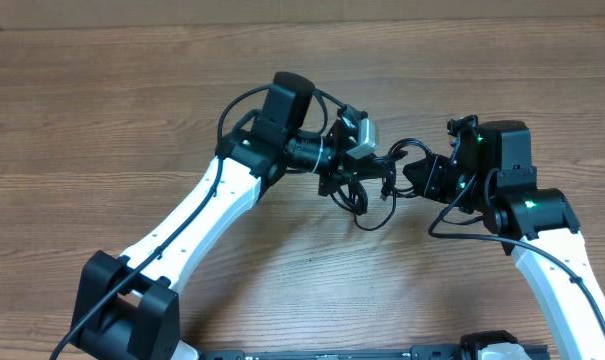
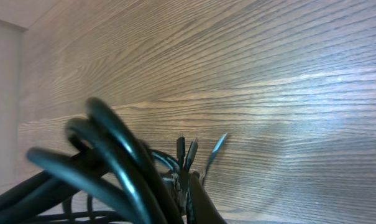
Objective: Untangle cables
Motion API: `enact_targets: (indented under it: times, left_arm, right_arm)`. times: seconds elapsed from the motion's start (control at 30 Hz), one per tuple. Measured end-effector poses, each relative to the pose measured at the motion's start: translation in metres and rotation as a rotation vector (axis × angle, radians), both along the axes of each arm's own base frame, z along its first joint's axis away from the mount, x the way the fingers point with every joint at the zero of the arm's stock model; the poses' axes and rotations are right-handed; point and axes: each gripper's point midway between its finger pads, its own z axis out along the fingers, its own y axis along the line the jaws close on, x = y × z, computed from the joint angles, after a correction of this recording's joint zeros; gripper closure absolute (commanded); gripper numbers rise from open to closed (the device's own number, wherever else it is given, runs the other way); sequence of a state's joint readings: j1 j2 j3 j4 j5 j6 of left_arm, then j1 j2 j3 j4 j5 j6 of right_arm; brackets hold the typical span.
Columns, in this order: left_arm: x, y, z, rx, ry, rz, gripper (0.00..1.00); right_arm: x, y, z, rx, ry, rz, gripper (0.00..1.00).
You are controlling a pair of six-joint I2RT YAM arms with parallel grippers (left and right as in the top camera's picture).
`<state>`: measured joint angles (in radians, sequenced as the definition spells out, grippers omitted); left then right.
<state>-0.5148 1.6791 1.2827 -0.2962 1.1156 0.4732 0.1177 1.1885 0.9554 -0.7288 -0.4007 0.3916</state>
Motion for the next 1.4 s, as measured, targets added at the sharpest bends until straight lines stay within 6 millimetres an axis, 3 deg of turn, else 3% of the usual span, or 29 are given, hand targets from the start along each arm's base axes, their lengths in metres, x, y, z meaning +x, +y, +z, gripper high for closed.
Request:
enact_targets:
  times: [0.3,0.83,0.87,0.9,1.1,1.13,1.17,1.3,1.4]
  left_arm:
    - [0.002,0.034,0.047,-0.227,-0.007,-0.139,0.96]
    - [-0.009,0.04,0.114,-0.345,-0.174,-0.245,0.96]
    - [-0.009,0.041,0.116,-0.343,-0.168,-0.243,0.96]
    - [-0.009,0.041,0.117,-0.341,-0.158,-0.241,0.96]
    - [-0.002,0.043,0.12,-0.336,-0.128,-0.197,0.96]
    - [-0.002,0.043,0.12,-0.336,-0.127,-0.192,0.96]
    - [-0.001,0.043,0.121,-0.337,-0.128,-0.189,0.96]
    - [0.0,0.043,0.119,-0.331,-0.103,-0.177,0.96]
    - [0.003,0.043,0.116,-0.315,-0.05,-0.16,0.96]
  right_arm:
    - [-0.012,-0.007,-0.012,-0.037,0.069,-0.021,0.96]
    - [-0.046,-0.028,-0.035,-0.151,0.245,-0.071,0.94]
    - [-0.049,-0.028,-0.036,-0.151,0.26,-0.069,0.83]
    - [-0.052,-0.028,-0.037,-0.153,0.271,-0.068,0.8]
    - [-0.059,-0.023,-0.038,-0.116,0.305,-0.047,0.78]
    - [-0.06,-0.021,-0.037,-0.104,0.306,-0.04,0.78]
    - [-0.06,-0.018,-0.036,-0.089,0.305,-0.032,0.96]
    - [-0.055,-0.002,-0.026,-0.003,0.27,0.022,0.96]
    - [-0.047,0.021,-0.008,0.111,0.173,0.154,0.96]
